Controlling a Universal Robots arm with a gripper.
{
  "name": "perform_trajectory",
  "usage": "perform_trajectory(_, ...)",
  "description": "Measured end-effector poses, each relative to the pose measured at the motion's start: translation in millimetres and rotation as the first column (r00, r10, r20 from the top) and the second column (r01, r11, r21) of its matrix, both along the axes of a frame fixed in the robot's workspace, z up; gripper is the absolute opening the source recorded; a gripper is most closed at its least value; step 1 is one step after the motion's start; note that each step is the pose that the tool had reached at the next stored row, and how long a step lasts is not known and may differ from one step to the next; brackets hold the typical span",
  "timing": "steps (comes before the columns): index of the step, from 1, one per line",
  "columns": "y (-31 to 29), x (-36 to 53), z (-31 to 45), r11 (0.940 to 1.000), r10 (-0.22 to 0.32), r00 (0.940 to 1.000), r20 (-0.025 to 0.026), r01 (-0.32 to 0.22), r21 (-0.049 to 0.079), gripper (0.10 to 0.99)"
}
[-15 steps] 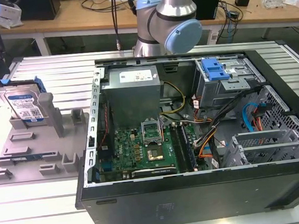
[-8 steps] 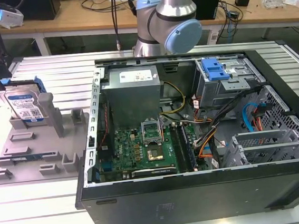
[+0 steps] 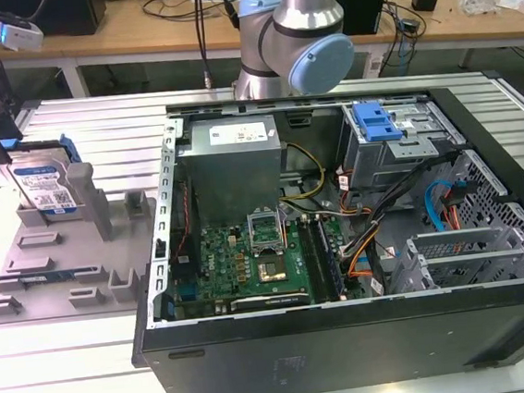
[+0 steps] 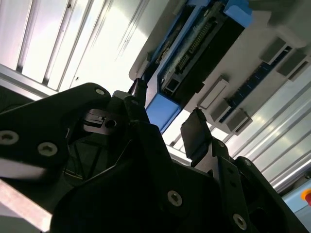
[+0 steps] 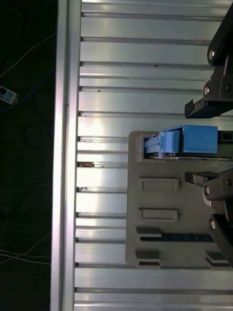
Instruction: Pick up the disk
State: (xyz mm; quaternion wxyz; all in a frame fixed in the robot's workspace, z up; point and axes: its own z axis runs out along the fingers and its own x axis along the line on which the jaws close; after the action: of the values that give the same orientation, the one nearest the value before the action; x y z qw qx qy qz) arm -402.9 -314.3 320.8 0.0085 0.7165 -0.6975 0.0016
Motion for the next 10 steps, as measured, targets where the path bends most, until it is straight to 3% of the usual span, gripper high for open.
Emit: perform_trajectory(10,0.0,-0.6,-6.0,1.0,0.0,1.0,0.0001,0.0,0.0,0.557)
